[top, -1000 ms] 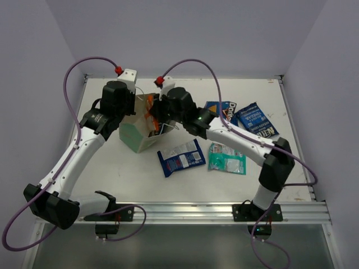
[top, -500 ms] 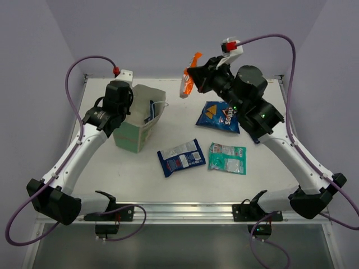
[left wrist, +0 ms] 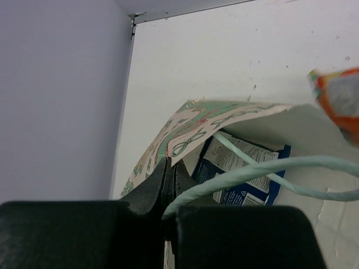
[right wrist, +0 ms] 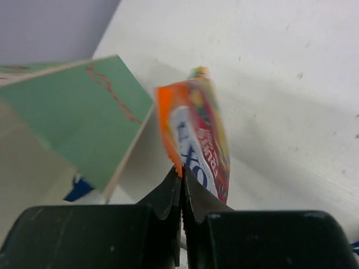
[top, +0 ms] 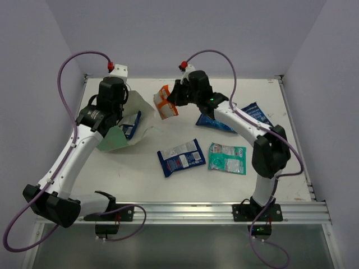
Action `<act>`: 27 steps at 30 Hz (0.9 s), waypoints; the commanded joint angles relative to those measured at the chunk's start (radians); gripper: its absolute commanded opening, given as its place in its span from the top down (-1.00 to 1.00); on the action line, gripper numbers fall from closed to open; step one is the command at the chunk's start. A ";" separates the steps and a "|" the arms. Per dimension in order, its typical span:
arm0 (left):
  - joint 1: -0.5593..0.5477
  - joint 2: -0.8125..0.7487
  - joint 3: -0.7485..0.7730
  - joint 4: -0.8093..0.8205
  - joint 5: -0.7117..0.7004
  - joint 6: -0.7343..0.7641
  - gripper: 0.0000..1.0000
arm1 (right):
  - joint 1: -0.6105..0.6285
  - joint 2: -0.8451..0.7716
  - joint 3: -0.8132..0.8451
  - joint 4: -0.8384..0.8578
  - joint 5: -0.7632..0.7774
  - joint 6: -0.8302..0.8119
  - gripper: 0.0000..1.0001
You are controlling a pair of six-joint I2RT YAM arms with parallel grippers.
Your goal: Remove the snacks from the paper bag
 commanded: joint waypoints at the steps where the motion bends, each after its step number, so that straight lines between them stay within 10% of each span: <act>1: 0.007 -0.038 0.020 0.043 -0.006 0.064 1.00 | 0.006 0.045 0.012 0.129 -0.164 0.076 0.92; 8: 0.007 -0.052 -0.077 0.049 0.083 0.070 1.00 | -0.023 0.015 -0.132 -0.033 0.104 0.073 -0.49; 11: 0.005 -0.053 -0.104 0.049 0.103 0.052 1.00 | -0.018 -0.044 -0.106 -0.148 0.233 0.059 -0.75; 27: 0.004 -0.043 -0.109 0.057 0.203 -0.054 1.00 | 0.238 -0.064 0.251 -0.211 0.251 0.134 -0.61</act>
